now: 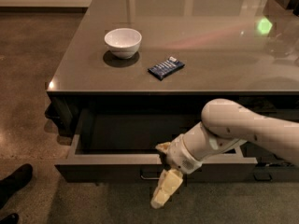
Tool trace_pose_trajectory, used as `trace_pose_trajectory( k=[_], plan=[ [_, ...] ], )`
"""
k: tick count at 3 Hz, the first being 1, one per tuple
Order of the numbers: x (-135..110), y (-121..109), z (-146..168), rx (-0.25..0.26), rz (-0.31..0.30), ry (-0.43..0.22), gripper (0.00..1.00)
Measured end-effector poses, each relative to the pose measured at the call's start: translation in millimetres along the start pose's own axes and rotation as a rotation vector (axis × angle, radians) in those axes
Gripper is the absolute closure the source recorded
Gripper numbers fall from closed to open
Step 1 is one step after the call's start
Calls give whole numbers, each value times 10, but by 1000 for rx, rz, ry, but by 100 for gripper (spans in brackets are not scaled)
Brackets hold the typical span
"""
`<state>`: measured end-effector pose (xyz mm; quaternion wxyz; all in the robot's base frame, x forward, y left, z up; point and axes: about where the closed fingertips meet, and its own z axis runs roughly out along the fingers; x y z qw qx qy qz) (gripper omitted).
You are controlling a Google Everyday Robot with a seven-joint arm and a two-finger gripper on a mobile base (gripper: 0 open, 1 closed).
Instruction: Open top drawer
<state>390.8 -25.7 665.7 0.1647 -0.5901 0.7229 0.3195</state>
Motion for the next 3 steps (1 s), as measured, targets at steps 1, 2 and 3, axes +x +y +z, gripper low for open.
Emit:
trace_pose_trajectory(
  k=[1, 2, 3],
  plan=[
    [5, 162, 104, -47, 5, -23, 0],
    [-38, 760, -186, -28, 23, -67, 0],
    [-39, 775, -220, -19, 26, -69, 0]
  ],
)
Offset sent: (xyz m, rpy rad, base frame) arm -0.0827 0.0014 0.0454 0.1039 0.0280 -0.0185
